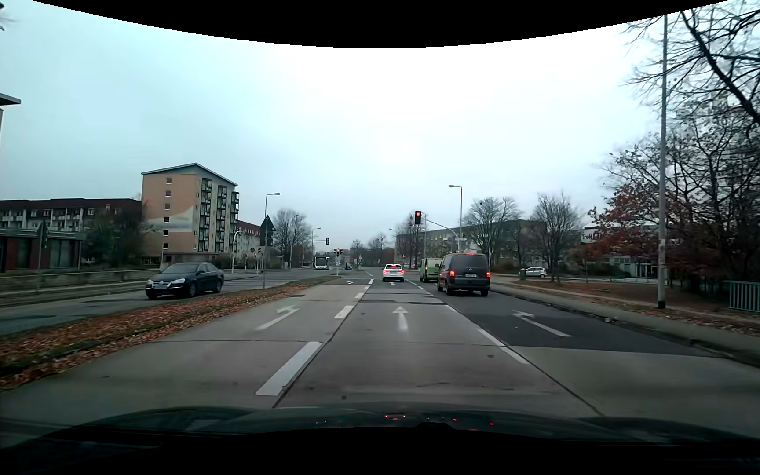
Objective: Follow the waypoints while adhering to traffic rules and regulations
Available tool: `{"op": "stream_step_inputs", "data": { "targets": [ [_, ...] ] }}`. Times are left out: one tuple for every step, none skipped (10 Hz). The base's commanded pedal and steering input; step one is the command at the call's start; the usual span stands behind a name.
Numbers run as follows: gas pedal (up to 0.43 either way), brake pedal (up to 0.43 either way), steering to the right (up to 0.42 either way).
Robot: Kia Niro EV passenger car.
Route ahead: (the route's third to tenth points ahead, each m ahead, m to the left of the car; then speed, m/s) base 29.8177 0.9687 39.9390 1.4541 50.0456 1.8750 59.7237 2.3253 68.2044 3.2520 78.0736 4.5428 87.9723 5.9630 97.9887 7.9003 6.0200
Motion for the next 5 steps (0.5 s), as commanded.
{"op": "stream_step_inputs", "data": {
  "targets": [
    [0.039, 0.0, -0.005],
    [0.028, 0.0, -0.006],
    [0.028, 0.0, -0.005],
    [0.028, 0.0, 0.0],
    [0.028, 0.0, 0.002]
  ]
}}
